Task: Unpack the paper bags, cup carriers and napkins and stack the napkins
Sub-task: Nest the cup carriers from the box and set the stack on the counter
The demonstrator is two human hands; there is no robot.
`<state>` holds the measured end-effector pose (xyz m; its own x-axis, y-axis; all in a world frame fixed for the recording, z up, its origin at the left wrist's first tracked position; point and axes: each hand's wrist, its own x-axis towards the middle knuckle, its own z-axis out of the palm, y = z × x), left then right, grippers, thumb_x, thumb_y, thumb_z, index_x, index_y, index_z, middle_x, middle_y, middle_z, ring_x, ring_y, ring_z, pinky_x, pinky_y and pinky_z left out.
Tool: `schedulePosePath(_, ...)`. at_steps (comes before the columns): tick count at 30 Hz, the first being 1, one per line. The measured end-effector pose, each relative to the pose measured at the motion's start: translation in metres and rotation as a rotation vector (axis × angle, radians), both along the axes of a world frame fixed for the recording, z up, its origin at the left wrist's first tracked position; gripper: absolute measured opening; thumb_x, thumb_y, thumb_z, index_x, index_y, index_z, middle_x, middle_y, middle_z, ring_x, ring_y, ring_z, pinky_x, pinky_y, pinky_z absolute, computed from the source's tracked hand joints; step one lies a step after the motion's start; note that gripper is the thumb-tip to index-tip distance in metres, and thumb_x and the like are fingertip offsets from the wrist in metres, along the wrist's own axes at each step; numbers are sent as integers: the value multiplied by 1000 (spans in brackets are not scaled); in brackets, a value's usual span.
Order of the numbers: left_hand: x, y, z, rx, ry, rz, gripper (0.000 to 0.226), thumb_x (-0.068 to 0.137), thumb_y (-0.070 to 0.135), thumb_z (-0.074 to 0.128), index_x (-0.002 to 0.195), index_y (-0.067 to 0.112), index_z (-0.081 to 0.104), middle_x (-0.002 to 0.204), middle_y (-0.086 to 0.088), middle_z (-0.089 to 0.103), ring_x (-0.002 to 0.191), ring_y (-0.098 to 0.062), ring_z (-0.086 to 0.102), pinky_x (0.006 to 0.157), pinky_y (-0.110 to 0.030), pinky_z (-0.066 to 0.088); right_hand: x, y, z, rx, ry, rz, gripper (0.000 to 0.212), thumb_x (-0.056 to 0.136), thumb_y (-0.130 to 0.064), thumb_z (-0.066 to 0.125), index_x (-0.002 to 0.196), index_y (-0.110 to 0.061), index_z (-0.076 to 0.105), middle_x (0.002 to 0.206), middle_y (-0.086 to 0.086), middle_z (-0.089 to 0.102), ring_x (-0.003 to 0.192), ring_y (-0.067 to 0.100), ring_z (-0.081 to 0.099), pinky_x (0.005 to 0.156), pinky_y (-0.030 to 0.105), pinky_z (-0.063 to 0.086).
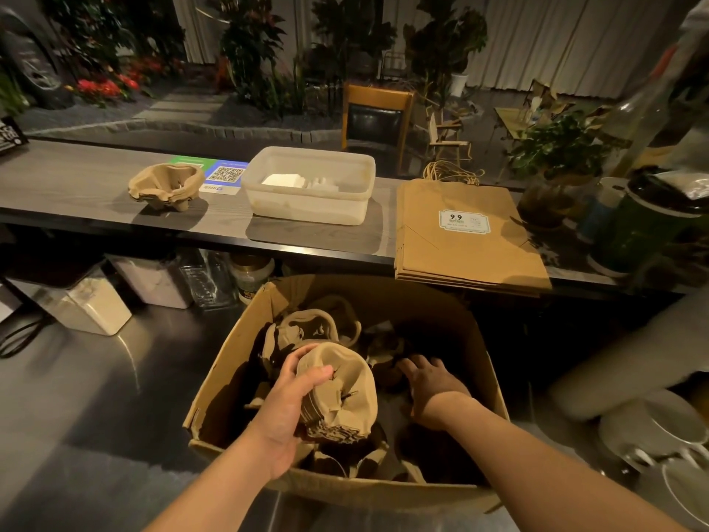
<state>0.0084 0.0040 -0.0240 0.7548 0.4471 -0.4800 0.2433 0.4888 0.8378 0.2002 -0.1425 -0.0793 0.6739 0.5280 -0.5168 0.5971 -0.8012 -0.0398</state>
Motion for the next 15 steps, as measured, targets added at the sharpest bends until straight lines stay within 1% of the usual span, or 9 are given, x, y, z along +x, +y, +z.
schedulePosePath(3, 1, 0, -1, -3, 0, 6, 60, 69, 38, 85, 124, 42, 63, 118, -6, 73, 111, -33, 69, 84, -47, 60, 1, 1, -2, -8, -15, 35, 90, 93, -31, 71, 162, -34, 11, 169, -4, 10, 155, 34, 11, 119, 48, 34)
schedulePosePath(6, 2, 0, -2, -1, -1, 13, 59, 66, 44, 77, 123, 42, 63, 116, -5, 74, 111, -32, 69, 84, -47, 60, 5, 1, -3, -4, -12, 45, 89, 95, -35, 68, 162, -32, 10, 169, -3, 9, 154, 34, 12, 120, 46, 33)
schedulePosePath(9, 2, 1, -3, 2, 1, 10, 61, 66, 45, 77, 125, 42, 62, 118, -6, 73, 111, -33, 69, 86, -48, 60, 5, 3, 0, 22, 16, 2, 82, 95, -37, 67, 161, -28, 20, 167, 2, 12, 153, 33, 14, 120, 45, 33)
schedulePosePath(11, 2, 1, -4, 8, 2, 8, 62, 66, 46, 77, 126, 42, 62, 121, -7, 72, 113, -33, 67, 92, -51, 59, 3, 2, 0, -12, -14, -16, 81, 93, -40, 68, 160, -28, 24, 167, 7, 12, 153, 36, 11, 121, 48, 31)
schedulePosePath(13, 2, 0, -4, 14, 5, 1, 62, 66, 47, 77, 126, 42, 61, 123, -7, 71, 115, -34, 66, 96, -54, 57, 1, -2, -1, -35, -36, -29, 86, 91, -44, 70, 160, -31, 21, 167, 10, 9, 154, 40, 6, 122, 52, 28)
schedulePosePath(15, 1, 0, -3, 15, 2, -6, 63, 66, 47, 76, 127, 42, 60, 123, -8, 70, 115, -34, 66, 95, -54, 57, -2, -6, -2, -43, -24, -43, 88, 91, -47, 69, 160, -31, 17, 167, 13, 2, 155, 41, 4, 122, 53, 26)
